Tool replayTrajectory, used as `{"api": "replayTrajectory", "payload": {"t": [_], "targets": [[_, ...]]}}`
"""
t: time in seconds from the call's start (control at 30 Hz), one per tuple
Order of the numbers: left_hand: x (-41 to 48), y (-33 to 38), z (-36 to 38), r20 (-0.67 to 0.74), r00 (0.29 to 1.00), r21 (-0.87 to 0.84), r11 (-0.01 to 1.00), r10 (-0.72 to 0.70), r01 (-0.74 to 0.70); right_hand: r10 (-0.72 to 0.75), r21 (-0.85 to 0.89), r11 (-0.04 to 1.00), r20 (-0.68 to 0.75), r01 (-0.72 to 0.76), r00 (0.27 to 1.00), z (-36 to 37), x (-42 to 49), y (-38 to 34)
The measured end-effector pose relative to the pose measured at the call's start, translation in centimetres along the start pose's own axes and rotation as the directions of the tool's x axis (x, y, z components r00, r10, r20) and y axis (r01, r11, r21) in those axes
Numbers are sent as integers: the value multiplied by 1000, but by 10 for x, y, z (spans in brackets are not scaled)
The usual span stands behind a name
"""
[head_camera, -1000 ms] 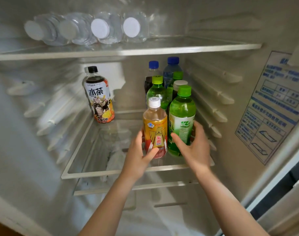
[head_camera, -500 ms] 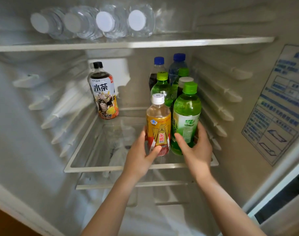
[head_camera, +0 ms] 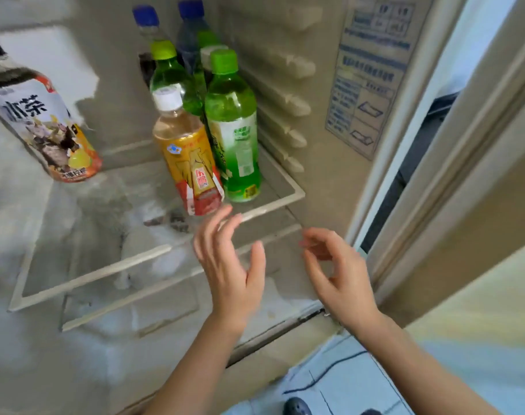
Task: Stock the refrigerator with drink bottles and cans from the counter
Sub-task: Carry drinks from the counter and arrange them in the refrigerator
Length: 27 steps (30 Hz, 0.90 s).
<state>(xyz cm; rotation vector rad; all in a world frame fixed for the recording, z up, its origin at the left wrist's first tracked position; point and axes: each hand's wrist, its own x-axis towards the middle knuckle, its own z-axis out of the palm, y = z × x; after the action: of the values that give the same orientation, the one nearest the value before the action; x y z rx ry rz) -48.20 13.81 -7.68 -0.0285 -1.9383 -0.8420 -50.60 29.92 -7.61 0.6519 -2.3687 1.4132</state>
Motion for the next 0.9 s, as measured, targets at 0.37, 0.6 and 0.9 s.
{"api": "replayTrajectory", "payload": {"t": [0.37, 0.6, 0.9], "targets": [[-175, 54, 28, 950, 296, -222, 882, 99, 416, 863, -222, 413, -215, -883, 458, -55, -304, 46], [-304, 80, 34, 762, -642, 168, 983, -82, 75, 887, 205, -274, -325, -940, -330, -45, -519, -18], [-413, 143, 10, 551, -796, -168, 902, -249, -398, 727, 549, -577, 8, -605, -687, -27, -684, -90]]}}
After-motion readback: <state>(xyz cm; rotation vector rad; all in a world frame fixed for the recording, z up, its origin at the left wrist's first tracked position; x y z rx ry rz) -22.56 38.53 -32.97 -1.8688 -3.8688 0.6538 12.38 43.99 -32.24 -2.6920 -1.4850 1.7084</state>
